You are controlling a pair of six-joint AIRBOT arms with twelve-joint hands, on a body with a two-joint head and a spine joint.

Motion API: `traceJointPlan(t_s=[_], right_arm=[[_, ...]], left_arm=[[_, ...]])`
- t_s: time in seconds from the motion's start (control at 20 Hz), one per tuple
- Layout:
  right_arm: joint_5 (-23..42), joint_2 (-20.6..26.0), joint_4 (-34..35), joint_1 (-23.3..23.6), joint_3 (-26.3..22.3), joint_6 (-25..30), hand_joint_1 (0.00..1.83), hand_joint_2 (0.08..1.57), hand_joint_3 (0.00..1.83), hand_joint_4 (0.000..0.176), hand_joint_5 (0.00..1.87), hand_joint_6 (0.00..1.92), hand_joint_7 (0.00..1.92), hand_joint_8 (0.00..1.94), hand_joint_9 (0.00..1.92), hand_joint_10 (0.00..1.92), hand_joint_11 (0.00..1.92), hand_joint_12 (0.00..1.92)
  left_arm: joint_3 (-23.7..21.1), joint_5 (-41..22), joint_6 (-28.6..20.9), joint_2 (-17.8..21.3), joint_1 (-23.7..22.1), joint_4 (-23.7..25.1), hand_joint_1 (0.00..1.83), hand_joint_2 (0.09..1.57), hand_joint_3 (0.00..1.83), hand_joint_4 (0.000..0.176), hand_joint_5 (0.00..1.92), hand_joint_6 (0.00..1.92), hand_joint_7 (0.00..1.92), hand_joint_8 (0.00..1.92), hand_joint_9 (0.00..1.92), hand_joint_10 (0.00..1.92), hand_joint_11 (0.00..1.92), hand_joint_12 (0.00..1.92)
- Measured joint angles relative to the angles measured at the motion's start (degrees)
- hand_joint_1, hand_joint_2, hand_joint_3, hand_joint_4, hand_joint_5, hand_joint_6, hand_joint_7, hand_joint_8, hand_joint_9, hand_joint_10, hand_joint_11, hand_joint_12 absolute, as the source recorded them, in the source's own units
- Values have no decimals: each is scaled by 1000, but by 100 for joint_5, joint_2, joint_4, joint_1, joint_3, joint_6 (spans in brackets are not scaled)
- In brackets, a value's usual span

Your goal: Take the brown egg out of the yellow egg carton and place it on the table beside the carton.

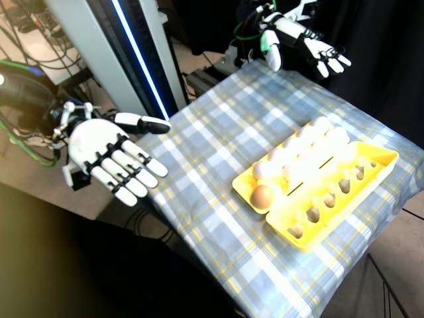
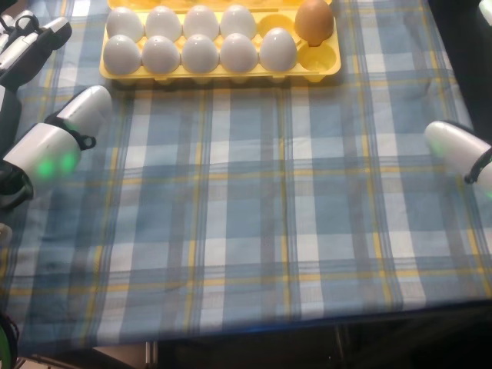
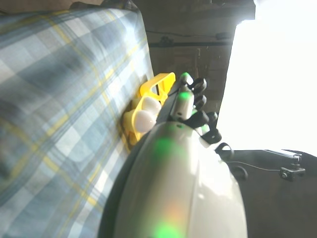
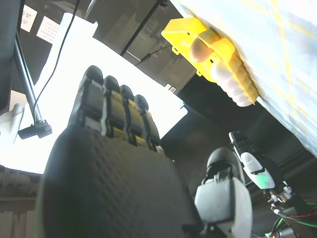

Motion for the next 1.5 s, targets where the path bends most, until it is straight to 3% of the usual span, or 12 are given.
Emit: traceJointPlan(t_s=[0.25, 0.35, 0.55, 0.7, 0.8, 1.0, 1.15, 1.3, 1.35, 1.4, 1.45, 1.5], right_arm=[[0, 0, 0, 0, 0, 0, 0, 1176, 8, 14, 0, 0, 0, 0, 0, 0, 0, 0], [-39, 4, -28, 24, 50, 2, 0, 1180, 8, 8, 0, 0, 0, 0, 0, 0, 0, 0], [-538, 168, -293, 472, 396, 17, 6, 1165, 0, 6, 0, 0, 5, 2, 0, 0, 0, 0], [-1176, 179, -671, 1036, 796, 22, 41, 1154, 0, 0, 68, 10, 73, 9, 0, 0, 0, 0], [-1609, 109, -857, 1486, 1141, 22, 56, 1147, 0, 2, 108, 16, 118, 16, 0, 0, 0, 0], [-2752, -260, -1300, 2409, 1939, 22, 271, 1121, 0, 0, 247, 19, 254, 16, 26, 7, 0, 0], [-3333, -529, -1482, 2743, 2253, 39, 388, 1101, 0, 2, 327, 7, 330, 5, 118, 8, 31, 11], [-3845, -800, -1635, 2931, 2682, 387, 462, 1080, 0, 0, 398, 18, 353, 6, 172, 16, 79, 29], [-3985, -863, -1668, 2977, 2811, 538, 490, 1058, 0, 6, 404, 15, 302, 1, 173, 13, 147, 60], [-4085, -914, -1672, 3042, 2889, 540, 508, 1046, 0, 30, 410, 14, 266, 0, 171, 10, 192, 84], [-4172, -984, -1711, 3088, 2994, 542, 556, 1040, 0, 26, 449, 8, 321, 5, 195, 8, 170, 88], [-4288, -1056, -1746, 3156, 3088, 544, 602, 1033, 0, 6, 477, 11, 370, 17, 208, 9, 105, 62]], left_arm=[[0, 2, -2, 0, 0, -2, 227, 1270, 5, 33, 373, 9, 141, 4, 28, 2, 0, 0], [0, 2, -2, 0, 0, 0, 262, 1269, 2, 38, 375, 6, 146, 4, 35, 3, 0, 0], [0, 2, -11, 0, 0, 4, 207, 1274, 2, 38, 355, 0, 138, 0, 19, 0, 0, 0], [0, 4, -24, 0, 2, 4, 241, 1275, 1, 28, 370, 4, 136, 0, 24, 1, 0, 0], [0, 2, -26, 0, 2, 11, 248, 1273, 0, 42, 367, 2, 142, 2, 28, 2, 0, 0], [7, 20, -46, 0, 72, 0, 262, 1269, 0, 36, 379, 4, 138, 0, 28, 1, 0, 0], [20, 13, -48, 0, 72, -4, 257, 1272, 0, 40, 366, 1, 129, 0, 21, 0, 0, 0], [48, 4, -70, 0, 72, -7, 243, 1274, 1, 23, 370, 2, 134, 2, 24, 2, 0, 0], [48, 9, -90, -2, 72, 2, 261, 1273, 0, 21, 378, 4, 140, 4, 30, 3, 0, 0], [48, 4, -103, 0, 79, -7, 265, 1273, 0, 26, 379, 4, 141, 4, 32, 4, 0, 0], [48, 7, -109, -2, 79, -15, 257, 1272, 0, 25, 379, 3, 142, 3, 32, 3, 0, 0], [48, 9, -111, -2, 79, 4, 252, 1269, 0, 25, 379, 3, 141, 2, 32, 3, 0, 0]])
